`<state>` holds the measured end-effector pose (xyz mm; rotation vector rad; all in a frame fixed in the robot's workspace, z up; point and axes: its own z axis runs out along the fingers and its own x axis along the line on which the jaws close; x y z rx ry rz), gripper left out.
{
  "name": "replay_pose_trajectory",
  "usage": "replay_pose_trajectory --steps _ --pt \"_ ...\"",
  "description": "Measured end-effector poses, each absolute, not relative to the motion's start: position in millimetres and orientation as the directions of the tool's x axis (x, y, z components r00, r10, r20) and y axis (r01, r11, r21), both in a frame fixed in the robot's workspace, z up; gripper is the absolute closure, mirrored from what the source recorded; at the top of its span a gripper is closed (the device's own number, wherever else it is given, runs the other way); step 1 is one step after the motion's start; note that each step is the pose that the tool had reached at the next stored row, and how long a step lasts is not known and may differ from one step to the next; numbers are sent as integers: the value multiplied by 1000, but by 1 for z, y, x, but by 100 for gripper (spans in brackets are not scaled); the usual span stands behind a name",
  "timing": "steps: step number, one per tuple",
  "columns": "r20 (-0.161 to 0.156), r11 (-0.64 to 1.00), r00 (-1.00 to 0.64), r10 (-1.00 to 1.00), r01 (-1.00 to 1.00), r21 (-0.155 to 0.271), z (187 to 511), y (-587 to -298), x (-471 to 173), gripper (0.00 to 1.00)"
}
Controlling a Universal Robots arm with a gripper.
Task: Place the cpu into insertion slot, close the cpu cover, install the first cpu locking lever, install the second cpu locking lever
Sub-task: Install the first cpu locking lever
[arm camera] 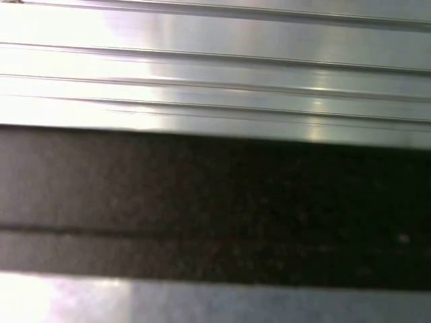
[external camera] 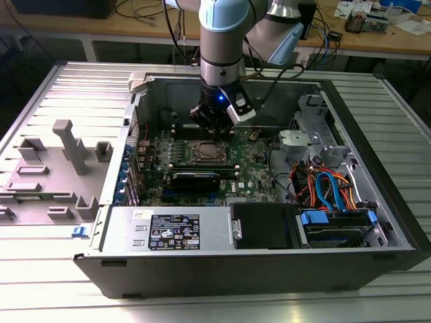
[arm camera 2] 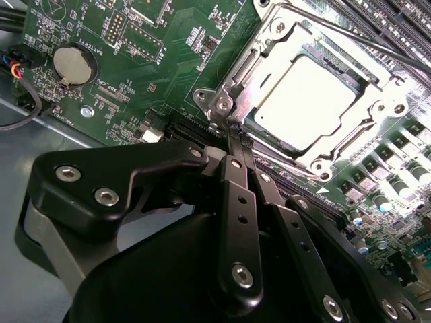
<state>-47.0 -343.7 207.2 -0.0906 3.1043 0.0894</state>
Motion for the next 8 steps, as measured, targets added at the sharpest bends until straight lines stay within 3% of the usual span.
replay_pose_trajectory --steps 8 --pt "-36 997 -998 -58 -59 46 207 -344 -47 89"
